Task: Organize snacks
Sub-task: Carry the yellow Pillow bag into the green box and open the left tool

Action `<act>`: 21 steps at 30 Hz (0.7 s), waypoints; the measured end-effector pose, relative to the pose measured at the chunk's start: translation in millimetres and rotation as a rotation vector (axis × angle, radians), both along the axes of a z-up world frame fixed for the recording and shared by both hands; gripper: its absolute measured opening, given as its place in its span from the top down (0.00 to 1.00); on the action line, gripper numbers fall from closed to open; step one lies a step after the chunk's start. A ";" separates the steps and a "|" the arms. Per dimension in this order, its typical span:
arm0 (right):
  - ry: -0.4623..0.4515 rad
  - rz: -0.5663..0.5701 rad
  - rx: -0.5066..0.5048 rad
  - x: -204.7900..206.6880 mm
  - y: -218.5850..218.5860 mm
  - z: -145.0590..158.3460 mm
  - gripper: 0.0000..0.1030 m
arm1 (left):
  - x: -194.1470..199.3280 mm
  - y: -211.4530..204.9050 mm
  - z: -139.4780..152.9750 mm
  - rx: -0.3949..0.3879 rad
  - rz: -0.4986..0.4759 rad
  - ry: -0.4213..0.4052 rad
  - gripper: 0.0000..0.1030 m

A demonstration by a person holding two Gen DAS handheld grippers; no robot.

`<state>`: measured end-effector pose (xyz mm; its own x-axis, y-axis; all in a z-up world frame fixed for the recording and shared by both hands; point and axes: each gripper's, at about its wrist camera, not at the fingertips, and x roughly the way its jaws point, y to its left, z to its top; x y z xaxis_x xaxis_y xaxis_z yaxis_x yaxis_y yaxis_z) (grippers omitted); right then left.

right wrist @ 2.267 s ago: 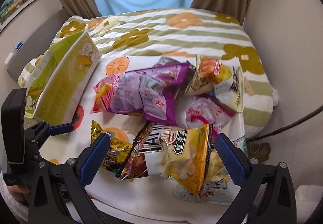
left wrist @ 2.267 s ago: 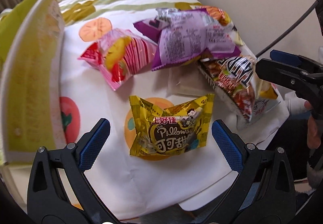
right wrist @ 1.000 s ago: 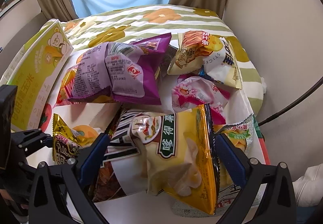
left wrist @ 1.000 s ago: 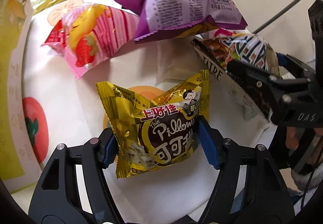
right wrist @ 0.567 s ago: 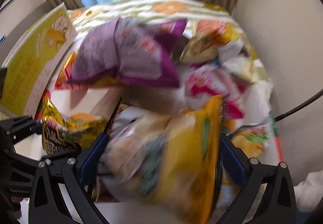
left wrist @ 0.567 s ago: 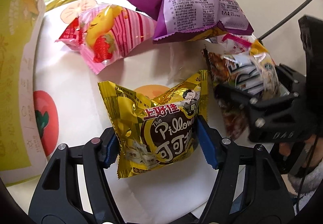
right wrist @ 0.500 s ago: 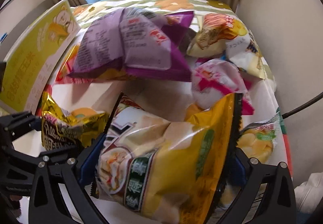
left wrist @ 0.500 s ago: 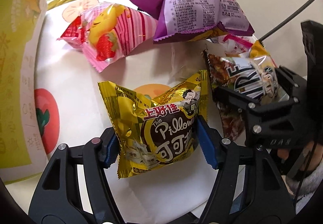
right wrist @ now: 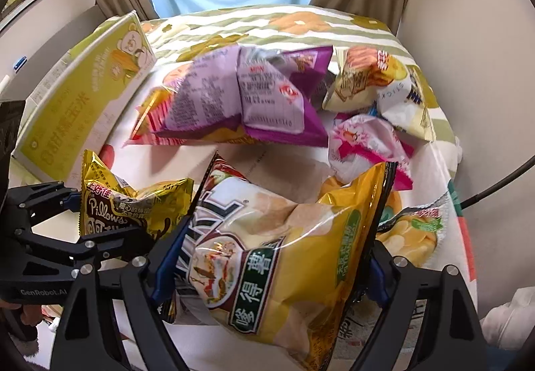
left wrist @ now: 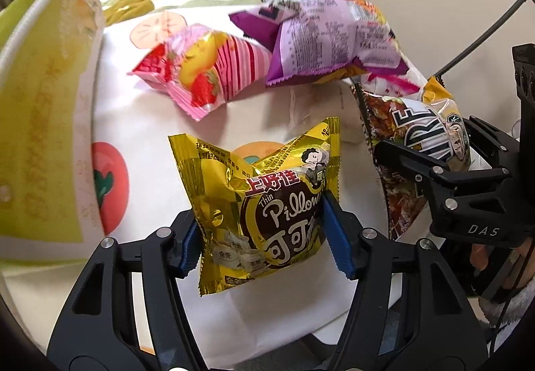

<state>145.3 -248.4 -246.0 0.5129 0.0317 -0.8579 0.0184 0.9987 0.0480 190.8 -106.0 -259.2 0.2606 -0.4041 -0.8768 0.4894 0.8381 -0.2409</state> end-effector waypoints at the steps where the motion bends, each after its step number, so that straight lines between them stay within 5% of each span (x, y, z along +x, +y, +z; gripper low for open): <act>1: -0.006 0.000 0.003 -0.7 -0.9 3.6 0.18 | -2.5 2.2 5.7 -0.003 0.007 -0.008 0.42; 21: -0.204 0.198 0.026 10.4 9.4 133.8 0.18 | -14.8 68.9 170.2 -0.079 0.309 -0.284 0.44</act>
